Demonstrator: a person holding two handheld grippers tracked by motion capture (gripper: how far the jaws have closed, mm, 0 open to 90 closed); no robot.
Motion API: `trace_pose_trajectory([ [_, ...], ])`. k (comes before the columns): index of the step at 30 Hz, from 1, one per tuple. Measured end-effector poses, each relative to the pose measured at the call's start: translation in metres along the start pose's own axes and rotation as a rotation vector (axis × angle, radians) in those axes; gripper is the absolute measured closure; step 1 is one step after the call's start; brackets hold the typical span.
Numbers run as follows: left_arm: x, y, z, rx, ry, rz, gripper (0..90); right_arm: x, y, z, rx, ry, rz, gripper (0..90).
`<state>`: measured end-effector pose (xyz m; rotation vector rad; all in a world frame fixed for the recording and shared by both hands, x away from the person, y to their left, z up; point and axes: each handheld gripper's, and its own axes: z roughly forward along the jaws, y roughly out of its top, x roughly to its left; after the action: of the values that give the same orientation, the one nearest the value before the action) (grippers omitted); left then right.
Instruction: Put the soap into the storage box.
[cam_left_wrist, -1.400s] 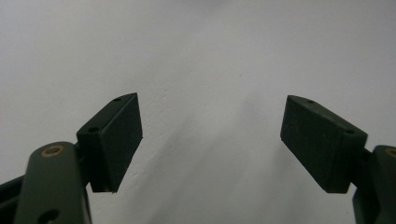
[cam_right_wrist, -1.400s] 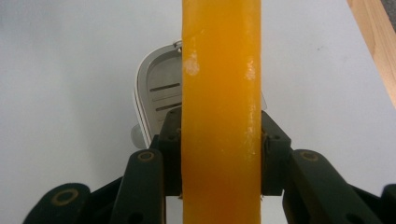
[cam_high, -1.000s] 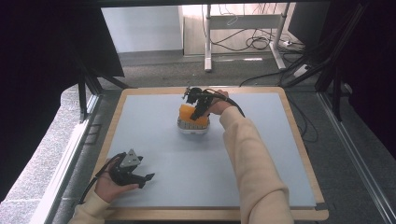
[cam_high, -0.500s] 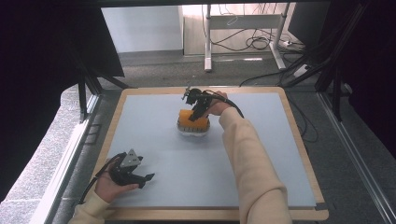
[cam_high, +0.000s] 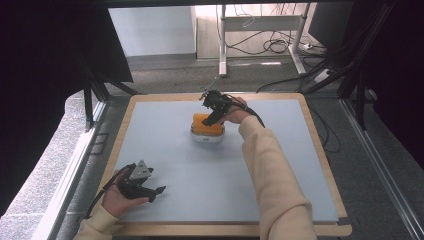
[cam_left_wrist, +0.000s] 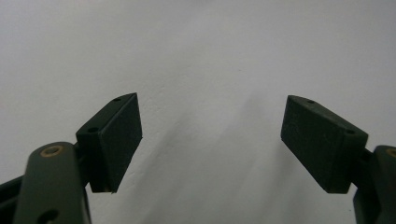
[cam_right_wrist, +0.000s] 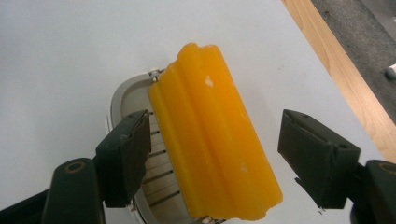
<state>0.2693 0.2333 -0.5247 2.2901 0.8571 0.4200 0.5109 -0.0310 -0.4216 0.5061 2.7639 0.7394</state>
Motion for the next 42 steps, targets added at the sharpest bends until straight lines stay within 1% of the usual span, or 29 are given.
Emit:
trace_pose_trajectory([
  [2,0.0,0.0,0.0,-0.001,0.001,0.001,20.6,0.0,-0.002,-0.002,-0.011,0.01,0.018,25.4],
  [4,0.0,0.0,-0.001,-0.004,0.002,-0.001,20.6,0.003,-0.005,-0.005,-0.028,0.004,0.041,25.4],
  [7,0.0,0.0,-0.002,-0.009,0.006,-0.003,20.6,0.005,-0.009,-0.008,-0.043,0.0,0.052,25.3],
  [8,0.0,0.0,-0.002,-0.007,0.007,-0.002,20.7,0.007,-0.013,-0.011,-0.056,-0.009,0.065,24.9],
  [9,0.0,0.0,-0.002,-0.007,0.007,-0.002,20.7,0.007,-0.013,-0.011,-0.056,-0.009,0.065,24.9],
  [10,0.0,0.0,-0.002,-0.006,0.008,0.0,20.7,0.009,-0.019,-0.014,-0.079,-0.003,0.089,23.8],
  [11,0.0,0.0,-0.002,-0.005,0.007,-0.001,20.7,0.009,-0.019,-0.014,-0.079,-0.003,0.089,23.8],
  [13,0.0,0.0,-0.001,-0.004,0.007,0.0,20.7,0.012,-0.025,-0.019,-0.096,-0.005,0.106,23.1],
  [15,-0.001,0.0,-0.001,-0.001,0.009,0.001,20.7,0.016,-0.035,-0.025,-0.124,-0.007,0.128,22.9],
  [16,-0.001,0.0,-0.001,-0.001,0.009,0.001,20.7,0.017,-0.038,-0.026,-0.131,-0.006,0.13,22.9],
  [18,0.0,0.0,-0.001,0.0,0.01,0.002,20.7,0.018,-0.041,-0.027,-0.137,-0.008,0.134,22.8],
  [19,0.0,0.0,-0.001,0.001,0.012,0.001,20.7,0.022,-0.049,-0.03,-0.144,-0.018,0.145,22.8],
  [20,0.0,0.0,-0.001,0.001,0.012,0.001,20.7,0.022,-0.049,-0.03,-0.144,-0.018,0.145,22.8],
  [23,-0.001,0.0,-0.001,0.001,0.011,0.003,20.7,0.026,-0.059,-0.034,-0.153,-0.031,0.163,22.8],
  [26,-0.001,0.0,-0.001,0.002,0.009,0.001,20.6,0.032,-0.072,-0.04,-0.163,-0.05,0.174,22.3],
  [28,-0.001,0.0,-0.002,-0.003,0.008,0.002,20.7,0.038,-0.083,-0.044,-0.181,-0.053,0.194,21.9],
  [29,-0.001,0.0,-0.002,-0.008,0.008,0.001,20.8,0.039,-0.09,-0.045,-0.194,-0.051,0.2,21.9],
  [30,-0.002,0.0,-0.003,-0.015,0.011,-0.006,20.8,0.045,-0.104,-0.048,-0.202,-0.059,0.224,21.1],
  [31,-0.002,0.0,-0.003,-0.015,0.011,-0.006,20.8,0.045,-0.104,-0.048,-0.202,-0.059,0.224,21.1],
  [32,-0.002,0.001,-0.003,-0.016,0.012,-0.005,20.8,0.052,-0.117,-0.052,-0.206,-0.073,0.239,20.4],
  [33,-0.002,0.001,-0.003,-0.016,0.012,-0.005,20.8,0.052,-0.117,-0.052,-0.206,-0.073,0.239,20.4],
  [35,-0.002,0.001,-0.003,-0.015,0.011,-0.002,20.7,0.062,-0.138,-0.059,-0.225,-0.077,0.27,20.0],
  [36,-0.002,0.001,-0.003,-0.015,0.011,-0.002,20.7,0.062,-0.138,-0.059,-0.225,-0.077,0.27,20.0],
  [37,-0.002,0.001,-0.003,-0.014,0.01,-0.003,20.8,0.07,-0.152,-0.063,-0.228,-0.064,0.277,19.3],
  [38,-0.002,0.001,-0.003,-0.014,0.01,-0.003,20.7,0.07,-0.152,-0.063,-0.228,-0.064,0.277,19.3],
  [39,-0.002,0.001,-0.004,-0.017,0.01,-0.001,20.7,0.077,-0.164,-0.066,-0.224,-0.068,0.291,19.1],
  [40,-0.002,0.001,-0.004,-0.017,0.01,-0.001,20.7,0.077,-0.164,-0.066,-0.224,-0.068,0.291,19.1],
  [41,-0.003,0.001,-0.004,-0.018,0.011,-0.001,20.7,0.084,-0.176,-0.069,-0.218,-0.076,0.292,18.9],
  [42,-0.003,0.001,-0.004,-0.018,0.011,-0.001,20.7,0.084,-0.176,-0.069,-0.218,-0.076,0.292,18.9],
])
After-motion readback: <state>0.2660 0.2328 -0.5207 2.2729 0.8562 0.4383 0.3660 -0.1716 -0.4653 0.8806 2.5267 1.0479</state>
